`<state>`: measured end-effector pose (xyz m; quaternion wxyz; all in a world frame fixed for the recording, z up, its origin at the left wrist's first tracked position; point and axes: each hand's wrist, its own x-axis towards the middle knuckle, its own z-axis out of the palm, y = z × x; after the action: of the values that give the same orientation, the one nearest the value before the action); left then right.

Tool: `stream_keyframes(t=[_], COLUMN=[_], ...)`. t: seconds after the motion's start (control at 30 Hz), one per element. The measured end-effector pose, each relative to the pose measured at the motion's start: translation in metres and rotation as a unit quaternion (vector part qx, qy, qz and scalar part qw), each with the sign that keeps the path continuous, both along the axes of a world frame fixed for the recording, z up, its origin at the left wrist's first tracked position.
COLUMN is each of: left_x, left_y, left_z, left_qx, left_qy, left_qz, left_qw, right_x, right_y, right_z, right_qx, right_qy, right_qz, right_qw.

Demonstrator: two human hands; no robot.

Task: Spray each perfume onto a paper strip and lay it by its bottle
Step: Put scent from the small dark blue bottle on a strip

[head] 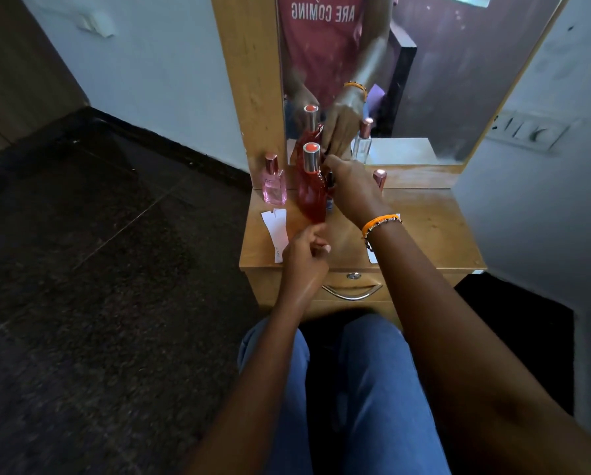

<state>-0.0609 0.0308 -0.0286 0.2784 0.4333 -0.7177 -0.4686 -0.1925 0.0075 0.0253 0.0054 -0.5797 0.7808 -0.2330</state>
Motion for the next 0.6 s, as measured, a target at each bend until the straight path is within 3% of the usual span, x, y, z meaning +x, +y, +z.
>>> stream_keyframes(t=[0.33, 0.5, 0.6], left_x=[0.0, -0.004, -0.01], left_y=[0.001, 0.007, 0.013], left_z=[0.004, 0.011, 0.014], left_qx=[-0.003, -0.069, -0.098], left_qy=[0.016, 0.056, 0.093], left_qz=[0.011, 0.022, -0.002], left_qw=[1.0, 0.996, 0.991], right_x=[0.013, 0.027, 0.035], right_y=[0.008, 0.046, 0.068], right_z=[-0.003, 0.011, 0.011], right_qx=[-0.021, -0.054, -0.077], right_qy=[0.021, 0.04, 0.001], right_qz=[-0.053, -0.098, -0.077], right_qw=[0.998, 0.993, 0.994])
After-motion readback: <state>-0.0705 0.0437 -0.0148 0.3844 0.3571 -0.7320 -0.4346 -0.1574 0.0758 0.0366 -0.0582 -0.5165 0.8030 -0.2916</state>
